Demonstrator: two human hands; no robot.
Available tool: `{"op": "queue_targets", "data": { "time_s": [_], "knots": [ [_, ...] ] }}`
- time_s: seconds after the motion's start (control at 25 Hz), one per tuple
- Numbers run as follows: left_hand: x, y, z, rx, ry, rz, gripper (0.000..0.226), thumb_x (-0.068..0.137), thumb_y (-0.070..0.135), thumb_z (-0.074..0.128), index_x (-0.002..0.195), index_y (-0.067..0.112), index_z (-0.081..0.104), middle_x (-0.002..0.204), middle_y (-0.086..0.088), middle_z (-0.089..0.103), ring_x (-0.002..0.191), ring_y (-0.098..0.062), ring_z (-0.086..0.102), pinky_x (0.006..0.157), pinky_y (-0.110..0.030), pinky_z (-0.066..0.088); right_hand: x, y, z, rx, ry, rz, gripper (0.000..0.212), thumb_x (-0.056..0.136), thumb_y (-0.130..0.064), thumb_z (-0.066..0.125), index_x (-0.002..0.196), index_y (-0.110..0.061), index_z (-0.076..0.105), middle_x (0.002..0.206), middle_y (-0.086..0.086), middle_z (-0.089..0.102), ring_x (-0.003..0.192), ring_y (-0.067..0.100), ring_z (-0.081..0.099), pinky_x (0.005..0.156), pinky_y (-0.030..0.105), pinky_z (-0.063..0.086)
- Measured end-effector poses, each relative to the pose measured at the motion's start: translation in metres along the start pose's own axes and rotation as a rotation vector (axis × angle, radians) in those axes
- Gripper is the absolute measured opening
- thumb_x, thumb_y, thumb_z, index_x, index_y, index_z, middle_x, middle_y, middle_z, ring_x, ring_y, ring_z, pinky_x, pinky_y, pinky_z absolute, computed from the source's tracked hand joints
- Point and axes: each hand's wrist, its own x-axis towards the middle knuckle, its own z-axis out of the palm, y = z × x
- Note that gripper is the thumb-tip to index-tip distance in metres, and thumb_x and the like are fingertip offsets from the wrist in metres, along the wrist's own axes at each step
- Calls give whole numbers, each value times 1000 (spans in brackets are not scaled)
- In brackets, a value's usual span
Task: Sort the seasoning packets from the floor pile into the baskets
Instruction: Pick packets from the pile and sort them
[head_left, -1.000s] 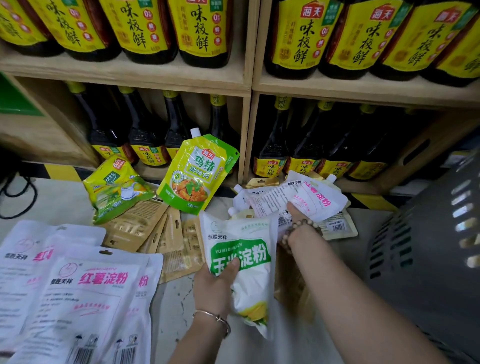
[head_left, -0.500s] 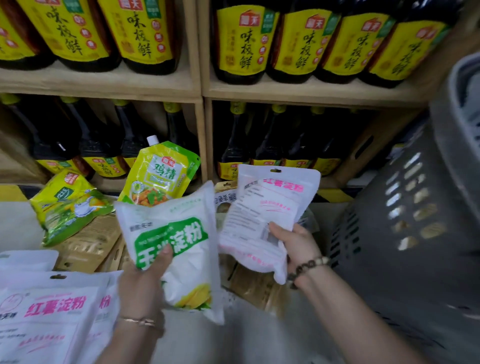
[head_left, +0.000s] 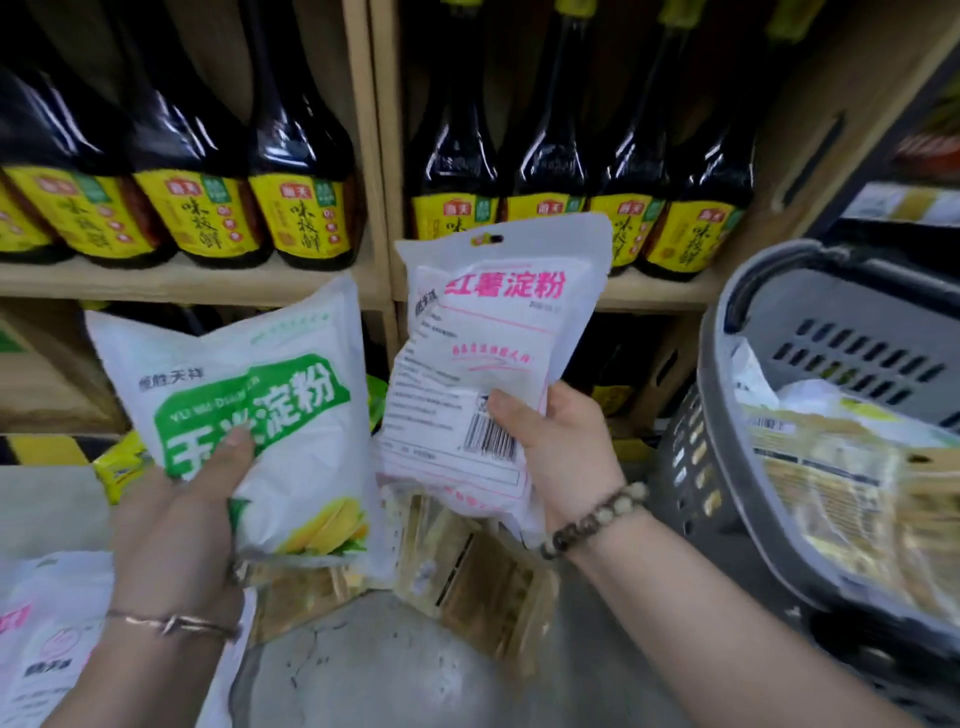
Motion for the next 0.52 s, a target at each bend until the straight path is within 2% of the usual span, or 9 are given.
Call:
{"op": "queue_targets", "data": {
  "time_s": [0.12, 0.28, 0.36, 0.52],
  "knots": [
    [-9, 33, 16, -40, -53, 71, 11, 89, 17, 60, 96, 16, 68, 90, 6, 74, 78, -11, 70, 65, -29, 57, -1, -35, 5, -51, -16, -39, 23, 89, 1, 55, 80, -17, 66, 90, 8, 71, 91, 32, 67, 85, 54, 52],
    [-31, 75, 37, -107, -156, 110, 15, 90, 10, 56, 91, 18, 68, 88, 7, 74, 78, -12, 71, 59, -24, 56, -8, -84, -5, -35, 2, -19, 18, 89, 0, 55, 85, -13, 67, 80, 6, 73, 75, 25, 70, 67, 42, 59],
    [-45, 92, 48, -153, -230, 95, 19, 90, 9, 53, 87, 17, 71, 90, 5, 74, 80, -14, 71, 57, -25, 56, -14, -109, -19, -11, -11, -8, 16, 89, 0, 54, 92, -10, 66, 85, 10, 73, 74, 26, 71, 63, 40, 59],
    [-78, 118, 84, -167, -423, 22, 19, 75, 23, 58, 74, 25, 77, 90, 2, 74, 77, -18, 72, 54, -31, 58, -36, -160, -72, -19, -53, -56, 17, 89, 1, 50, 99, -4, 64, 85, 13, 73, 69, 27, 71, 50, 34, 55]
  ]
}}
